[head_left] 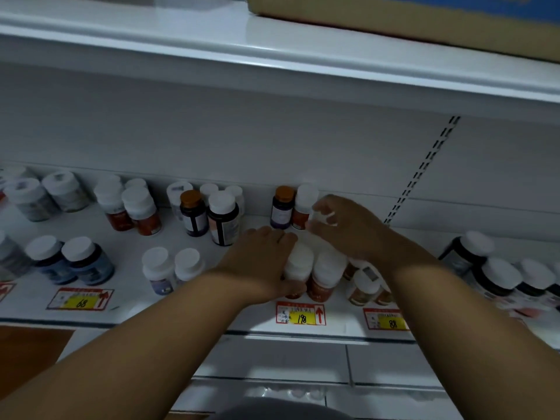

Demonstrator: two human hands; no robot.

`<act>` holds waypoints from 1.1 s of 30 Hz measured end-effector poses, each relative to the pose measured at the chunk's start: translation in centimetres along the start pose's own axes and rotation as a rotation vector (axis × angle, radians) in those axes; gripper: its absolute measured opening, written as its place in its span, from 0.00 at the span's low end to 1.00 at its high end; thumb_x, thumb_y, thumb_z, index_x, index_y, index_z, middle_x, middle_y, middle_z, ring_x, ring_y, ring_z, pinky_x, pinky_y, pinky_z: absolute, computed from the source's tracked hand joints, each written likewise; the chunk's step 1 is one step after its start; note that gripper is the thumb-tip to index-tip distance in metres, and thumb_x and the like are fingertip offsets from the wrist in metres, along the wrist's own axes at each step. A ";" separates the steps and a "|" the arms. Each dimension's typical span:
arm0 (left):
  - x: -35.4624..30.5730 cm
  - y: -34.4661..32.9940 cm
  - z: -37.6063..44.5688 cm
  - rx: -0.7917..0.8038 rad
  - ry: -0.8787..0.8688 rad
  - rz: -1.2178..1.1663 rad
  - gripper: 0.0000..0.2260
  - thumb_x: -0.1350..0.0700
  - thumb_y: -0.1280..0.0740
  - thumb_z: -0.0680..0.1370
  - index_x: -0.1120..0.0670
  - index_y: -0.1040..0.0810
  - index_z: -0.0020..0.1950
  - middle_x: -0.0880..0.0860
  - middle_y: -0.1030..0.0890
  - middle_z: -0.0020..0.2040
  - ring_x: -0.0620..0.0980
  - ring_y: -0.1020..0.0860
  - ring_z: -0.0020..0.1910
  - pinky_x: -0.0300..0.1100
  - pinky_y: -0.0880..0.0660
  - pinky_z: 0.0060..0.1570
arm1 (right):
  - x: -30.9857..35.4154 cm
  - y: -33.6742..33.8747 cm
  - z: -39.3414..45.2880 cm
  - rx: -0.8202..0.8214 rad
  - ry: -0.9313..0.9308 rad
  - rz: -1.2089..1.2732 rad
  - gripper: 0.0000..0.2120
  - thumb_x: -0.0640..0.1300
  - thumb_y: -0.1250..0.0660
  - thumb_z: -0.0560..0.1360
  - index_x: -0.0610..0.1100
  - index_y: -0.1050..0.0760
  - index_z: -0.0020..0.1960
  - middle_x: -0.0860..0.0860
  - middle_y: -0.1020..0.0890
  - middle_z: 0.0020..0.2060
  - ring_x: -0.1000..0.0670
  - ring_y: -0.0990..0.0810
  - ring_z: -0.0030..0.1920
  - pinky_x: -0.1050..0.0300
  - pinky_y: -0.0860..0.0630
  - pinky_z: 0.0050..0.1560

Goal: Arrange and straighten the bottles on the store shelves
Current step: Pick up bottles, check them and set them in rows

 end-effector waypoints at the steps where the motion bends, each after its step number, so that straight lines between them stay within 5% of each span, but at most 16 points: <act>1: 0.2 0.2 -0.2 -0.002 0.022 -0.018 0.38 0.31 0.37 0.72 0.50 0.41 0.75 0.50 0.32 0.69 0.52 0.33 0.65 0.48 0.35 0.65 | -0.2 0.4 1.7 -0.040 -0.012 -0.003 0.23 0.59 0.35 0.76 0.51 0.31 0.67 0.49 0.27 0.63 0.51 0.26 0.57 0.59 0.33 0.51; 6: 1.4 0.3 -1.8 0.091 0.123 -0.046 0.39 0.36 0.33 0.73 0.47 0.47 0.77 0.49 0.36 0.71 0.53 0.37 0.69 0.47 0.38 0.67 | -1.0 -0.8 8.2 -0.017 -0.028 -0.132 0.23 0.52 0.35 0.77 0.46 0.34 0.70 0.42 0.29 0.64 0.44 0.26 0.60 0.60 0.34 0.50; 11: 1.6 0.0 -2.0 0.158 0.188 -0.090 0.32 0.48 0.34 0.78 0.47 0.45 0.77 0.51 0.36 0.72 0.54 0.34 0.68 0.43 0.35 0.61 | -1.4 -1.5 8.6 -0.093 0.028 -0.154 0.17 0.47 0.32 0.75 0.39 0.31 0.58 0.40 0.24 0.54 0.43 0.25 0.50 0.57 0.34 0.43; 17: 1.8 -0.3 -1.9 0.132 0.224 -0.113 0.31 0.48 0.34 0.78 0.48 0.44 0.77 0.52 0.36 0.70 0.55 0.34 0.67 0.43 0.34 0.58 | -0.6 -1.2 7.3 -0.004 -0.005 -0.084 0.21 0.51 0.29 0.71 0.43 0.31 0.58 0.46 0.25 0.49 0.46 0.26 0.47 0.55 0.30 0.43; 21: 1.8 -0.5 -2.0 0.092 0.212 -0.120 0.30 0.47 0.34 0.78 0.48 0.43 0.76 0.52 0.35 0.68 0.55 0.32 0.64 0.42 0.35 0.53 | 2.7 -3.0 6.1 0.098 0.152 -0.119 0.16 0.48 0.28 0.71 0.42 0.26 0.54 0.49 0.24 0.45 0.49 0.25 0.46 0.58 0.33 0.38; 27: 2.6 -1.2 -2.5 0.025 0.239 -0.189 0.32 0.46 0.32 0.75 0.50 0.42 0.75 0.52 0.35 0.66 0.57 0.28 0.59 0.49 0.27 0.54 | 4.1 -4.8 6.1 0.159 0.163 -0.102 0.24 0.54 0.24 0.66 0.43 0.29 0.53 0.48 0.26 0.46 0.49 0.25 0.44 0.58 0.33 0.36; 33: 2.9 -1.4 -2.7 -0.006 0.248 -0.254 0.28 0.46 0.31 0.75 0.51 0.38 0.71 0.52 0.34 0.65 0.57 0.27 0.59 0.50 0.27 0.54 | 4.8 -4.8 5.9 0.287 0.226 -0.144 0.21 0.43 0.25 0.68 0.45 0.27 0.59 0.46 0.30 0.56 0.46 0.25 0.52 0.53 0.26 0.49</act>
Point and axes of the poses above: each hand's wrist, its own z-axis towards the middle knuckle, its own y-axis out of the back of the hand, x = y × z, the point moved 6 cm from there along z, towards the middle knuckle
